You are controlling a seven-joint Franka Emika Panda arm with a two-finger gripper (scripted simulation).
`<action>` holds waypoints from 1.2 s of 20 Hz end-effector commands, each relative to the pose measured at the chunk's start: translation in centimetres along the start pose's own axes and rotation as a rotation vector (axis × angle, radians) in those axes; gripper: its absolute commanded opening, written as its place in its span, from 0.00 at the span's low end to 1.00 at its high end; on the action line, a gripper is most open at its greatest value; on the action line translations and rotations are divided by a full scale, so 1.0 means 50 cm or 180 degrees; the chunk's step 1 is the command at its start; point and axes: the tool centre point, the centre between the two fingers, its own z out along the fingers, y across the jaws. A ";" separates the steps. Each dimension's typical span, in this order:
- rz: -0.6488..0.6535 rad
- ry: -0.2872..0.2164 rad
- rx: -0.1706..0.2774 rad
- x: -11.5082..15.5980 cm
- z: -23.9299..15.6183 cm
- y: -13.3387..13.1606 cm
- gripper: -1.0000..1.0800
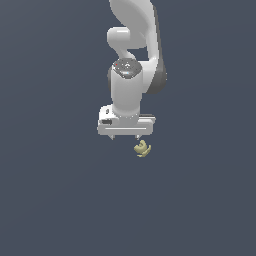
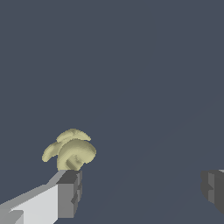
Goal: Pick up the object and move it to a goal position.
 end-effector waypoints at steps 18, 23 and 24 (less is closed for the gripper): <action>0.0161 -0.0109 -0.0001 -0.011 0.015 0.035 0.96; 0.0309 -0.0110 0.0007 -0.011 0.024 0.021 0.96; 0.0348 -0.0110 0.0009 -0.011 0.027 0.017 0.96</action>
